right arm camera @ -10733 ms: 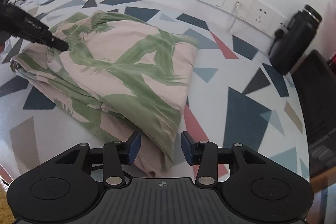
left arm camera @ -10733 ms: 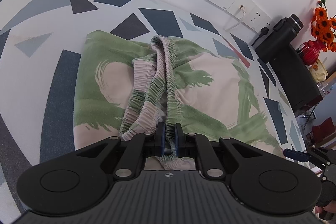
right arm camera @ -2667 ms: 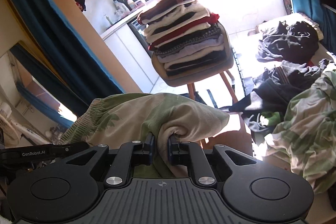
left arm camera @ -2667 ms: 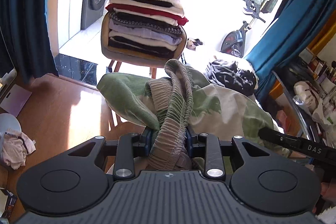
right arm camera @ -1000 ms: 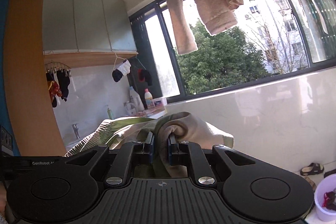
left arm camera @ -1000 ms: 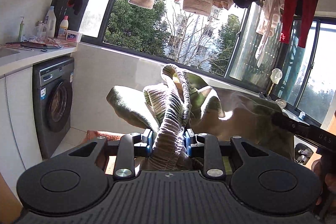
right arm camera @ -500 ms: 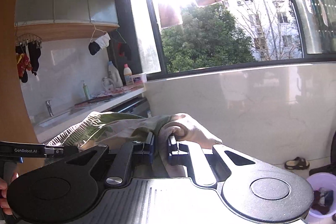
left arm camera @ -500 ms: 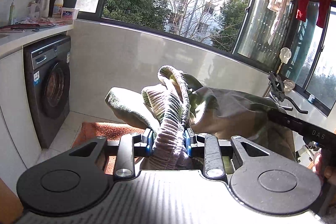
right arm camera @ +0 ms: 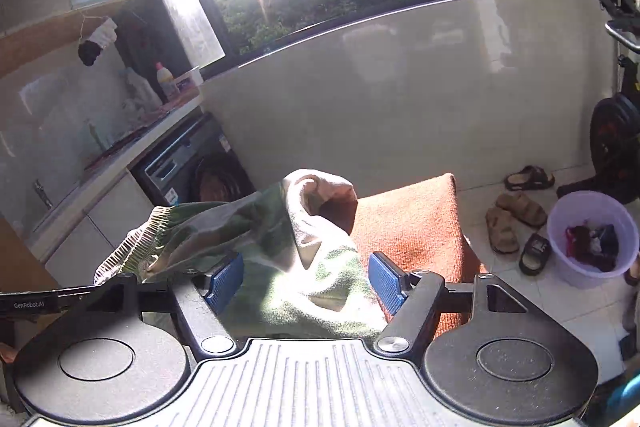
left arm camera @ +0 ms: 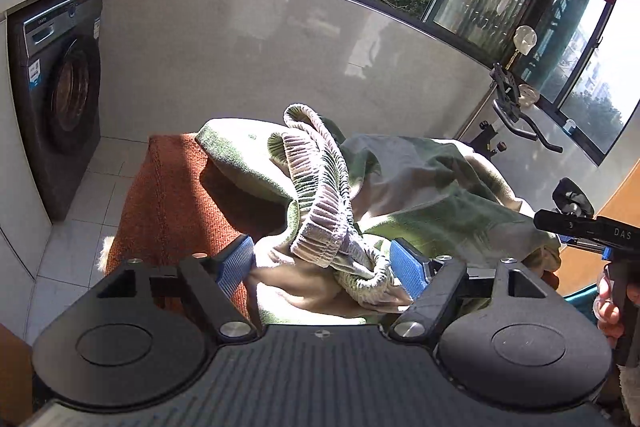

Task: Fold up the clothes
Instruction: 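Lower the bundle onto the clothes stack and open both grippers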

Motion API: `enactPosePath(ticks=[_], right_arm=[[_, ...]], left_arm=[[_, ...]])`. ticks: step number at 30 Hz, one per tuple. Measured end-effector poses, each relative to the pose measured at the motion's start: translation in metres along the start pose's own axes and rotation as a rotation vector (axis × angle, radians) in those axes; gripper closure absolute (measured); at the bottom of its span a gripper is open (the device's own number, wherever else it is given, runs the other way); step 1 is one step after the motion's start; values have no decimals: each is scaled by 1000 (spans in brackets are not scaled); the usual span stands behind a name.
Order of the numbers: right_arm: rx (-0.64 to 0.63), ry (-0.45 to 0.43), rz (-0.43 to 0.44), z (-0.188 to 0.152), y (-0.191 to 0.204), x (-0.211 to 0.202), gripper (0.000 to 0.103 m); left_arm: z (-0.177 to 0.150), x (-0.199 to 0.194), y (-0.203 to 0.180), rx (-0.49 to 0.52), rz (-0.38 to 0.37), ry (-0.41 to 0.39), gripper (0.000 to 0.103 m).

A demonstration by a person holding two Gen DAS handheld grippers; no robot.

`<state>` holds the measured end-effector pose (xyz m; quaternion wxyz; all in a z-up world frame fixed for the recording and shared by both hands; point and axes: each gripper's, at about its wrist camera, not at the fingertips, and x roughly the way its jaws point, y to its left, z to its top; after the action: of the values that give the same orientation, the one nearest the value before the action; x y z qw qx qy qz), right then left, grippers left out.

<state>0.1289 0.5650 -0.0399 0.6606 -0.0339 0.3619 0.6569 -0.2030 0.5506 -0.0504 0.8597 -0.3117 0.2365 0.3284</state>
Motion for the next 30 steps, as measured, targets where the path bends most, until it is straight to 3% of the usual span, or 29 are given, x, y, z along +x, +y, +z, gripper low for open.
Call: enactPosePath(ticks=[4,6,7,8,11,12,17,19,23,24,25,26,27,30], right_arm=[[39,8,-26,-10,-8,-2,41],[50,-3,-24,-11,-7,-12,70],[55,-9,-21,-12,-6,-17,88],[60,-15,-19,-12,-5,-23,89],[74,-32,-13,-13,-3,-39,92],[79,-37,-10,-13,-2,-44,92],[114,-39,-27,-22,-4,-63,92],[151,12,-86,-38,-17,-55,85],[229,-56,-82,-49,-23,-69,66],[222,-66,-95,-48,-22,-72,63],[205,-70,-107,-48,-20,-74,58],[186,-73,-120,-49,-18,-74,53],[173,-71,-129,-50,-16,-75,50],[167,-67,-117,-57,-11,-77,46]], left_arm=[[-8,-6,9,-36,-20,23,28],[-8,-8,8,-40,-11,10,64],[-7,-9,7,-51,-25,0,75],[-6,-11,7,-61,-39,-10,87],[-4,-23,9,-88,-60,-40,100],[-5,-25,12,-93,-58,-38,100],[-10,-28,26,-104,-27,8,99],[-13,-28,30,-111,-31,8,91],[-16,-28,32,-125,-40,4,51],[-16,-28,29,-117,-44,4,50],[-17,-26,25,-100,-46,7,51],[-18,-24,19,-76,-47,12,61],[-19,-23,14,-56,-45,9,91],[-22,-26,0,-3,-36,-16,95]])
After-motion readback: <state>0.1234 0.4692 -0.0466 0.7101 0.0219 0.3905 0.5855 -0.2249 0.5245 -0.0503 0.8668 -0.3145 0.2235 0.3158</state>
